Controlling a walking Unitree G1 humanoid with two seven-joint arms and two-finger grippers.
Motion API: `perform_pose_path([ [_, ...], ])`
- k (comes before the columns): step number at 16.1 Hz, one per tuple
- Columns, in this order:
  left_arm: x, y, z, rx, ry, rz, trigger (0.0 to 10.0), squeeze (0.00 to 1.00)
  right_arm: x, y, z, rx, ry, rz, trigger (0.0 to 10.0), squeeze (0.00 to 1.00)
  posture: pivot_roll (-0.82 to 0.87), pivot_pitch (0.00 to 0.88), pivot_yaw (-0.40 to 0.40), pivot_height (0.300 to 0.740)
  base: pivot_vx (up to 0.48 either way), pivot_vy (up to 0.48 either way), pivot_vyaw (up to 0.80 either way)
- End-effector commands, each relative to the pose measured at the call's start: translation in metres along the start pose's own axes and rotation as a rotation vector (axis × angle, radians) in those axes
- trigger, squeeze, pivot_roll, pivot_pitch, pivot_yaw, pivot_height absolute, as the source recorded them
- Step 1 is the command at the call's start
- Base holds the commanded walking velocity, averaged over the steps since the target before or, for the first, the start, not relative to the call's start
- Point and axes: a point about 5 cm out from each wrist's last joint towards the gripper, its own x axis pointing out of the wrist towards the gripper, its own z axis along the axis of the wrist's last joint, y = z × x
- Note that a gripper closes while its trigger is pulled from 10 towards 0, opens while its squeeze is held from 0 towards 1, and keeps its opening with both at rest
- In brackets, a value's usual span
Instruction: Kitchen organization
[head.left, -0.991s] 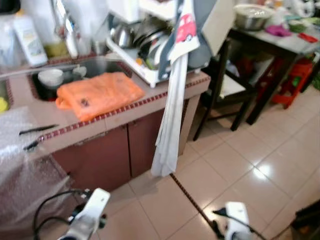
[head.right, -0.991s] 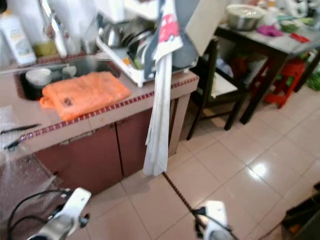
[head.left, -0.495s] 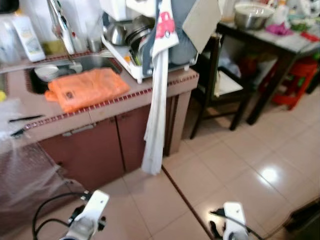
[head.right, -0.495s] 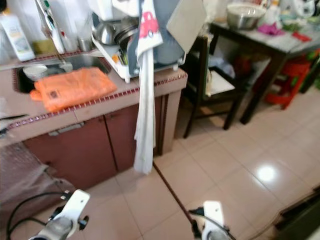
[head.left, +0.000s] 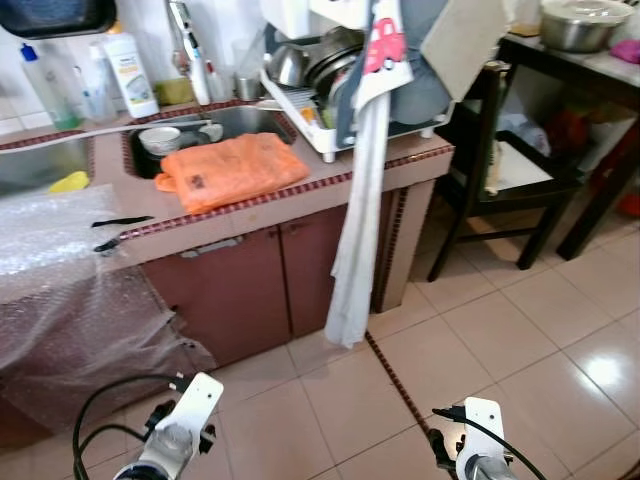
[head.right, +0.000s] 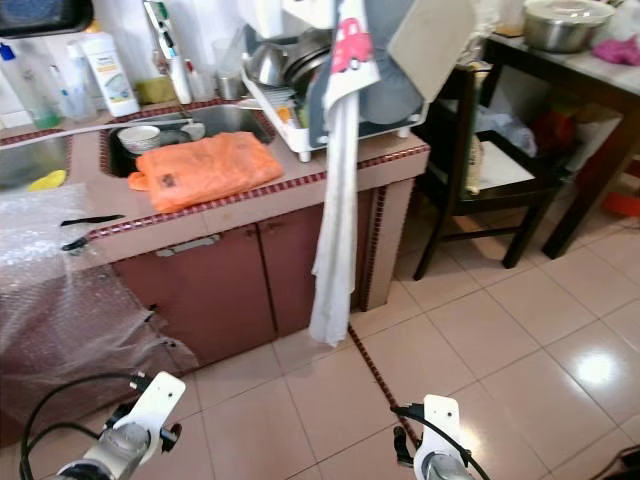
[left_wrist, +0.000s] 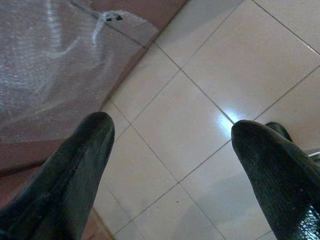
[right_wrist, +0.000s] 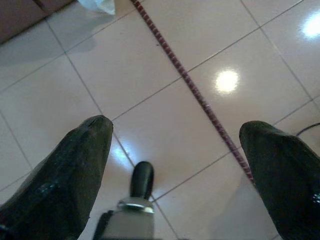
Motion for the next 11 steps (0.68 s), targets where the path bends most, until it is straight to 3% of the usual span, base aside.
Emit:
perform_pose_path([
  [1,0.000,0.003,0.001,0.029,0.006,-0.006,10.0,0.00,0.000,0.002,-0.002,0.022,0.009,-0.003,10.0,0.00,0.03,0.000,0.056,0.740,0.000,0.000,0.00],
  [6,0.000,0.007,0.002,0.062,0.004,0.006,10.0,0.00,-0.002,0.008,-0.015,0.036,0.041,-0.003,10.0,0.00,0.03,0.000,0.066,0.740,0.000,0.000,0.00],
  [11,0.000,-0.001,-0.007,-0.107,0.037,-0.018,10.0,0.00,-0.003,0.001,-0.017,-0.007,0.043,-0.008,10.0,0.00,0.01,0.000,0.037,0.740,0.000,0.000,0.00],
])
